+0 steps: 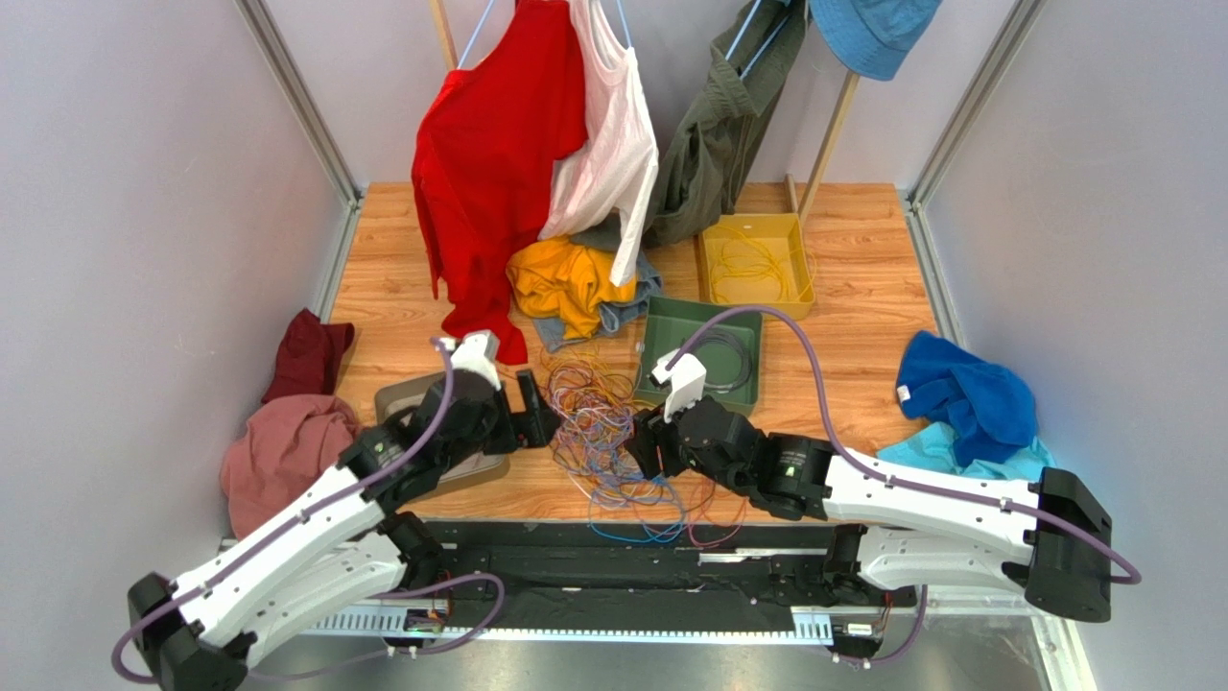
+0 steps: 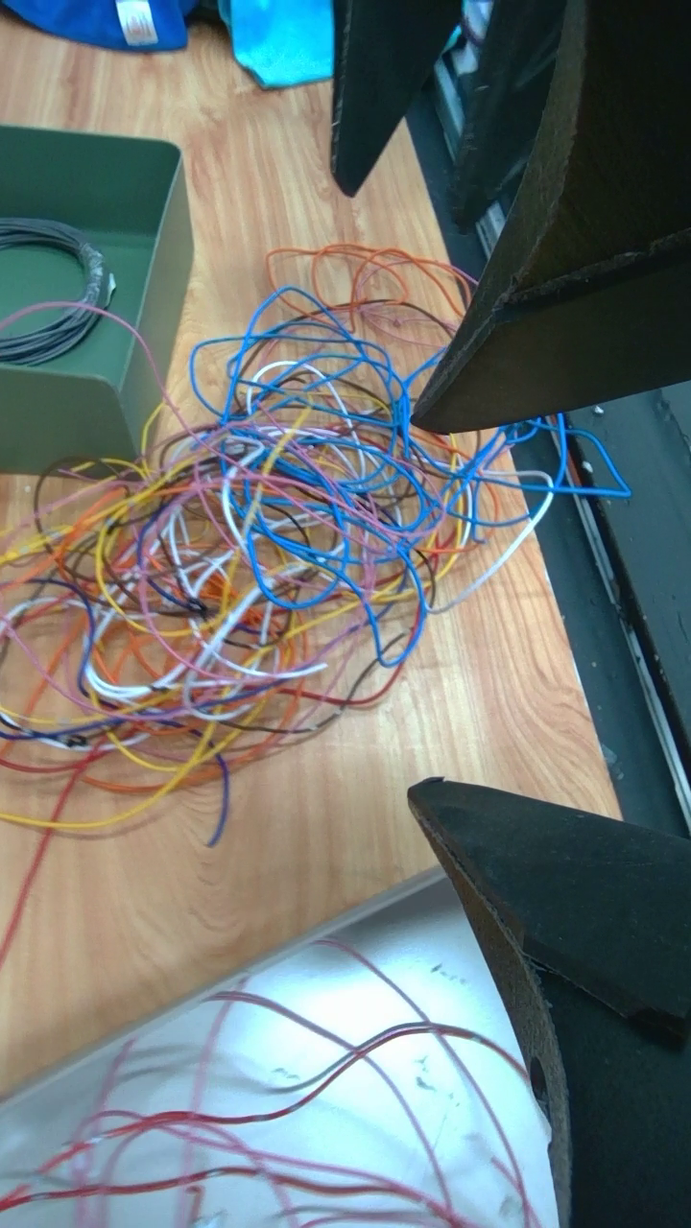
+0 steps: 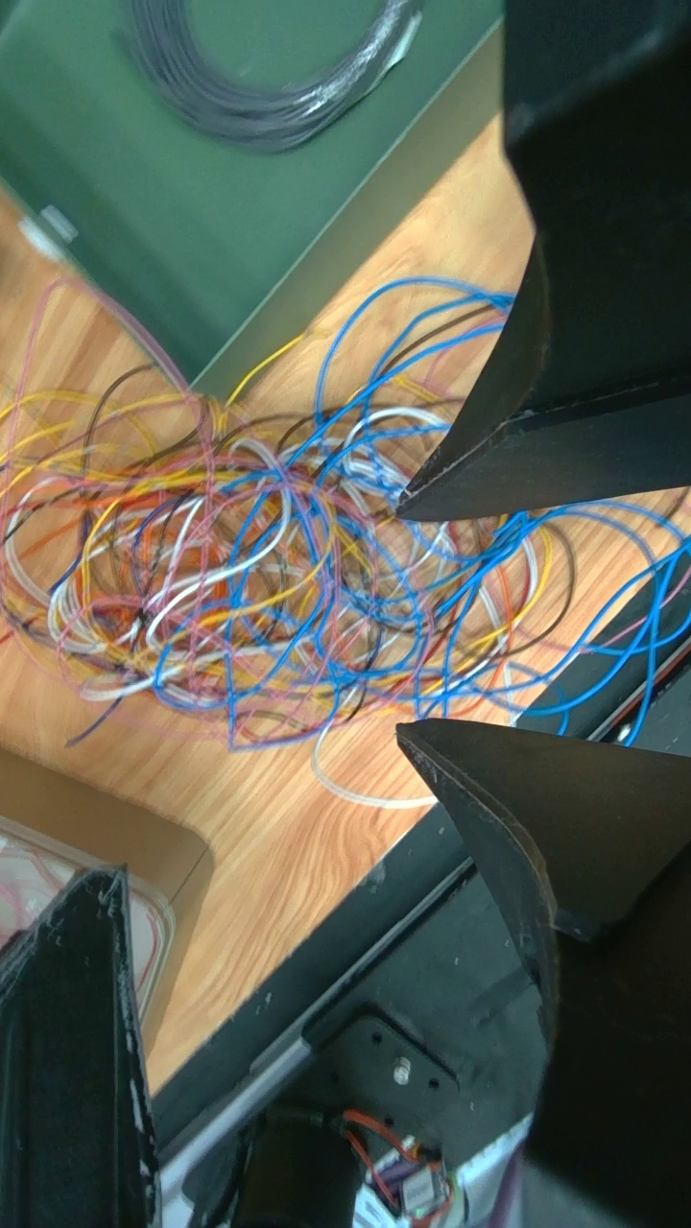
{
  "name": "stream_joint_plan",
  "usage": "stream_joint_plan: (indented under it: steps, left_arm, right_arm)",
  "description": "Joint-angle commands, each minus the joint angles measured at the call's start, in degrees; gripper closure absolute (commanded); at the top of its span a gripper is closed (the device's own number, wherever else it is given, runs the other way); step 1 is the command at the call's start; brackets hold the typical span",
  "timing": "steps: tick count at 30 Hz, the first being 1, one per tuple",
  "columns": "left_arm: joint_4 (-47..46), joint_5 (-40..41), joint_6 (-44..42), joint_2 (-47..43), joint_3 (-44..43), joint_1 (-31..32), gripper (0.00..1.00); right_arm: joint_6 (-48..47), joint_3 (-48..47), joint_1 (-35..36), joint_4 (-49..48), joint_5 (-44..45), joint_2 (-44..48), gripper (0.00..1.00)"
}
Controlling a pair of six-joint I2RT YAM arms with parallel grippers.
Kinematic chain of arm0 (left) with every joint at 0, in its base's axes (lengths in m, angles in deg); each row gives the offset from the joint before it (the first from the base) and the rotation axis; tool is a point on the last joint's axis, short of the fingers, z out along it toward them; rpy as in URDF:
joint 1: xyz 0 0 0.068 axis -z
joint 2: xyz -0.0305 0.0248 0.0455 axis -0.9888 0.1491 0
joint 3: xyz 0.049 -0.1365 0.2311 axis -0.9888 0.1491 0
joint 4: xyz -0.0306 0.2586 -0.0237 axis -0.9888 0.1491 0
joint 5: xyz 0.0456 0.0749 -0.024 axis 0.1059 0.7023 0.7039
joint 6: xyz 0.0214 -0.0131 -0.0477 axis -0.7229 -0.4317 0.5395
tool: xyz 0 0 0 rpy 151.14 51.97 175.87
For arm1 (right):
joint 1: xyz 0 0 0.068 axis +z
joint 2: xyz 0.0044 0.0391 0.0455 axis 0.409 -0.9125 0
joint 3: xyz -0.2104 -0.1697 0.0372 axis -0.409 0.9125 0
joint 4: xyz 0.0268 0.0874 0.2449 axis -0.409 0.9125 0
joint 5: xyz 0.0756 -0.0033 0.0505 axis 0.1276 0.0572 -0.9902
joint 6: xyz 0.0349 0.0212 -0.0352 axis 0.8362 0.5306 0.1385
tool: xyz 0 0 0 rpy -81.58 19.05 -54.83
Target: Untangle the cables
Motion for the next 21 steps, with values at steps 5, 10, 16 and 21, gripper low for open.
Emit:
stream_joint_plan:
  steps: [5, 10, 16, 21]
  left_arm:
    - [-3.38, -1.14, 4.02, -11.55, 7.53, 0.26, 0.01]
    - [-3.38, -2.72, 3.84, -10.84, 8.41, 0.26, 0.01]
    - [-3.47, -2.72, 4.63, -12.51, 10.17, 0.26, 0.01]
    - [-3.64, -2.99, 5.24, -12.60, 11.13, 0.26, 0.01]
  right_arm:
    - [4.88, 8.28, 0.77, -2.73, -1.11, 0.29, 0.44]
    - [1.55, 7.24, 6.37, -4.15, -0.51, -3.39, 0.42]
    - [1.54, 8.73, 9.64, -7.40, 0.64, -5.60, 0.40]
    - [0.84, 8.47, 10.00, -9.69, -2.26, -9.89, 0.43]
